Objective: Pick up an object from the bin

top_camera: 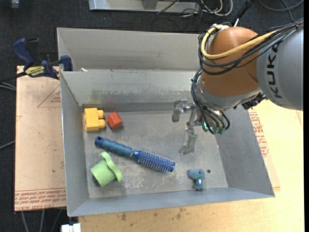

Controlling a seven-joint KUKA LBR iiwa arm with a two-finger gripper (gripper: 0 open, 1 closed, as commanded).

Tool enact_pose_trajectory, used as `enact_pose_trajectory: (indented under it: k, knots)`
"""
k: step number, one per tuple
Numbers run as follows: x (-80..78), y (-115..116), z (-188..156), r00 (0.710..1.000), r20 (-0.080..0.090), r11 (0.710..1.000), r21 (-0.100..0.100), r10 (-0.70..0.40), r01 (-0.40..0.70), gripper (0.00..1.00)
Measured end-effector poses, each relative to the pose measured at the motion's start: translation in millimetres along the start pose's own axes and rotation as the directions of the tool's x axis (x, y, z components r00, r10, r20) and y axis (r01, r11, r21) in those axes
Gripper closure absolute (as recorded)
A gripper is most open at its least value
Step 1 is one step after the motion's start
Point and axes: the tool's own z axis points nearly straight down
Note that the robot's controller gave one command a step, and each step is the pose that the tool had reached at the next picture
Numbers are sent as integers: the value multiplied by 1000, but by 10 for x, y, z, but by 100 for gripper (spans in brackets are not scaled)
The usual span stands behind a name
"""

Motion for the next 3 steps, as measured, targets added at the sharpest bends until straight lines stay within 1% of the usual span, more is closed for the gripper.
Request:
enact_pose_trajectory:
  k: [1,2,3]
  knots:
    - [566,-58,887,999,-5,999,0,39,-39,0]
    - [421,120,1667,999,1,999,-1,45,-45,0]
    - [409,112,1636,999,5,999,-1,48,-48,100]
